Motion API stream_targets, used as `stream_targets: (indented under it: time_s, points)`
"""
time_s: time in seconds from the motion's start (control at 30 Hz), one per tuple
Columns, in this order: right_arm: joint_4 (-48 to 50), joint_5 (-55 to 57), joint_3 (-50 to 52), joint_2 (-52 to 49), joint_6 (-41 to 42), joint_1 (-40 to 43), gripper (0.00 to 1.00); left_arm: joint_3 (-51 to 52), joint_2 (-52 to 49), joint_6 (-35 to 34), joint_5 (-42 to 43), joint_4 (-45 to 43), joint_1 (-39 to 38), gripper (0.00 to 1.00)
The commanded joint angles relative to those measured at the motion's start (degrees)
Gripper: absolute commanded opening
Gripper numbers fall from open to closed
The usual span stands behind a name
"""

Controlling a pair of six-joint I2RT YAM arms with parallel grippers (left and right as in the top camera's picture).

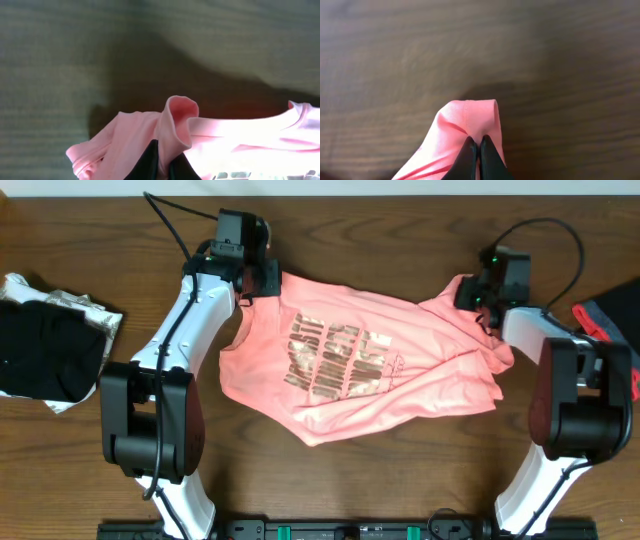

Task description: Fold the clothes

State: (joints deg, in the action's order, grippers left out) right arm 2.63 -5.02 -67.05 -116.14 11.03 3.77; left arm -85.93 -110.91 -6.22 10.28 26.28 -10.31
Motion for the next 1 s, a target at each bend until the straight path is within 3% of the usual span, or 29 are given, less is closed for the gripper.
stream_targets:
  time_s: [0.0, 0.17, 0.43, 0.73, 0.83, 0.97]
  points:
    - [0.1, 3.8, -1.6, 2.3, 3.4, 1.4, 0.01, 0.3, -1.5, -0.5, -0.5, -2.1, -0.1, 0.11]
    - [0.7, 5.8, -1.6, 2.3, 4.8, 2.3, 0.01, 0.3, -4.3, -0.5, -0.5, -3.7, -0.1, 0.17]
    - [1.5, 8.6, -1.7, 2.3, 9.7, 4.2, 0.01, 0.3, -8.8, -0.5, -0.5, -4.0, -0.1, 0.16]
    - [0.0, 7.5, -1.7, 2.3, 9.7, 4.9, 0.01, 0.3, -8.8, -0.5, -0.5, -7.3, -0.1, 0.17]
    - [-1.2, 6.9, -1.6, 2.3, 9.7, 4.8, 0.01, 0.3, -8.8, -0.5, -0.5, -9.8, -0.1, 0.29]
    - [-3.2, 6.9, -1.6, 2.3, 9.7, 4.8, 0.01, 0.3, -8.9, -0.5, -0.5, -13.7, -0.1, 0.37]
